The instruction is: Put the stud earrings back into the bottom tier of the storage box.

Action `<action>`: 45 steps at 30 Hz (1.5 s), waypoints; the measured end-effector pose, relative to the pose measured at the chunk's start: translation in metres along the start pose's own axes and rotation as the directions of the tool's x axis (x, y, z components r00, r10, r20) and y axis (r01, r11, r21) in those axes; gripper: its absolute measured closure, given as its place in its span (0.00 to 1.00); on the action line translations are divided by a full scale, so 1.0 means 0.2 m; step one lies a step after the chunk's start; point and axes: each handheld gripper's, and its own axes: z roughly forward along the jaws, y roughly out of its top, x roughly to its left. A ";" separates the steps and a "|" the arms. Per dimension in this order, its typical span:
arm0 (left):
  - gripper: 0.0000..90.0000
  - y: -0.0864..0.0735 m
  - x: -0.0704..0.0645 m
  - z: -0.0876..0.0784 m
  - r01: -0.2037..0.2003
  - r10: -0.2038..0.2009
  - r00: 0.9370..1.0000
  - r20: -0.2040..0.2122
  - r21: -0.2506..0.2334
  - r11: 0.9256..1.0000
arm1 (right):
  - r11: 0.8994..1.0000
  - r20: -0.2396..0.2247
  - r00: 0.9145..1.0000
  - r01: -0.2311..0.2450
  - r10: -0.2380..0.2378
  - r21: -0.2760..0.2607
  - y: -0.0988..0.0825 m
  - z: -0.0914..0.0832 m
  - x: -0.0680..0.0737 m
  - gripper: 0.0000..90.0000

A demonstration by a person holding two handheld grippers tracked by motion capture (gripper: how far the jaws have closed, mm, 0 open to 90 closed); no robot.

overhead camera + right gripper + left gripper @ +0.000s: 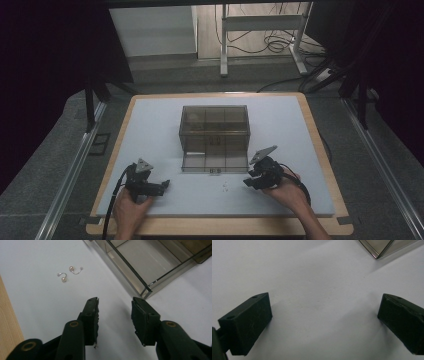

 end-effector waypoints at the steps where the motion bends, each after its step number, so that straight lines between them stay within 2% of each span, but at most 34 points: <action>1: 0.00 0.00 0.00 0.00 0.000 0.000 1.000 0.000 0.000 1.000 | 1.000 0.000 1.000 0.000 0.000 0.000 0.00 0.00 0.00 0.65; 7: 0.00 0.00 0.00 0.00 0.002 -0.002 1.000 0.001 -0.001 1.000 | 0.999 -0.029 0.999 0.023 -0.022 0.036 0.06 0.02 0.01 0.73; 14: 0.00 0.00 0.00 0.00 0.000 0.000 1.000 0.000 0.000 1.000 | 0.993 -0.061 0.996 0.073 -0.068 0.088 0.14 0.06 0.05 0.81; 15: 0.00 0.00 0.00 0.00 -0.001 0.001 1.000 0.000 0.000 1.000 | 0.990 -0.070 0.993 0.098 -0.092 0.101 0.16 0.07 0.06 0.83; 19: 0.00 0.00 0.00 0.00 -0.001 0.001 1.000 0.000 0.000 1.000 | 0.985 -0.086 0.990 0.124 -0.115 0.116 0.19 0.09 0.08 0.84; 22: 0.00 0.00 0.00 0.00 -0.001 0.001 1.000 0.000 0.000 1.000 | 0.978 -0.105 0.984 0.156 -0.142 0.136 0.24 0.12 0.11 0.86; 33: 0.00 0.00 0.00 0.00 -0.003 0.003 1.000 0.000 -0.002 1.000 | 0.961 -0.140 0.971 0.218 -0.196 0.171 0.34 0.17 0.18 0.89; 34: 0.00 0.00 0.00 0.00 -0.003 0.003 1.000 0.001 -0.002 1.000 | 0.957 -0.145 0.967 0.234 -0.211 0.170 0.35 0.19 0.19 0.89; 45: 0.00 0.00 0.00 0.00 -0.002 0.002 1.000 0.000 -0.001 1.000 | 0.941 -0.142 0.961 0.262 -0.235 0.215 0.38 0.25 0.22 0.89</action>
